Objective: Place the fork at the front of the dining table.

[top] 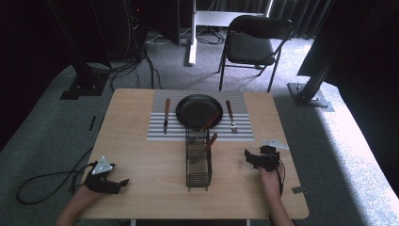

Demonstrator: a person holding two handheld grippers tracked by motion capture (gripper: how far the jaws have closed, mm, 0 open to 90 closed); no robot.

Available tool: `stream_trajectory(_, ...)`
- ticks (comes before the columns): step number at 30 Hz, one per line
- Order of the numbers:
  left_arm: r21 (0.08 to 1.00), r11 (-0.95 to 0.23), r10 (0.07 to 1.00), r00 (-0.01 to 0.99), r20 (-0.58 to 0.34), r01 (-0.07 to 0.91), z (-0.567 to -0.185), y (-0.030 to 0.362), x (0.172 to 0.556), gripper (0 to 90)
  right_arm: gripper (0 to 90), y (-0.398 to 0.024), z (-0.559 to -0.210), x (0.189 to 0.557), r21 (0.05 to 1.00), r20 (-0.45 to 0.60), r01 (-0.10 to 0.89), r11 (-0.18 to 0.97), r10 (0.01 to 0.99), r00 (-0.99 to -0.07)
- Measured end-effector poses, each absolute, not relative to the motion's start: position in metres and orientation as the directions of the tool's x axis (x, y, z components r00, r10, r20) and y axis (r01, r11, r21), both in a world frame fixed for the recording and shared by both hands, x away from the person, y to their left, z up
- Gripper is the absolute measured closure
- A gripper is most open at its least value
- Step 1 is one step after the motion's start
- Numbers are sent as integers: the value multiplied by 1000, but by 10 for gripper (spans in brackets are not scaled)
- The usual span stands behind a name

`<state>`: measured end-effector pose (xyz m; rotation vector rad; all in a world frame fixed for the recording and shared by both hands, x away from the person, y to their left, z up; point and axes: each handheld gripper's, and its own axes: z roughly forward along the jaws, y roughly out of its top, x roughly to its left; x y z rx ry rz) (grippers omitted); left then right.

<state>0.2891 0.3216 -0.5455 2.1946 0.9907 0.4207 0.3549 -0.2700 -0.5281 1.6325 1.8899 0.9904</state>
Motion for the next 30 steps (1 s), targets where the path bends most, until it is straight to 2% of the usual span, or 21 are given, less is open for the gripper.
stream_trajectory(30, 699, -477, 753, 658, 13, 533, -545, 322, 289, 89, 124, -308, -543, 297, 770, 13, 634, 67, 993, -121)
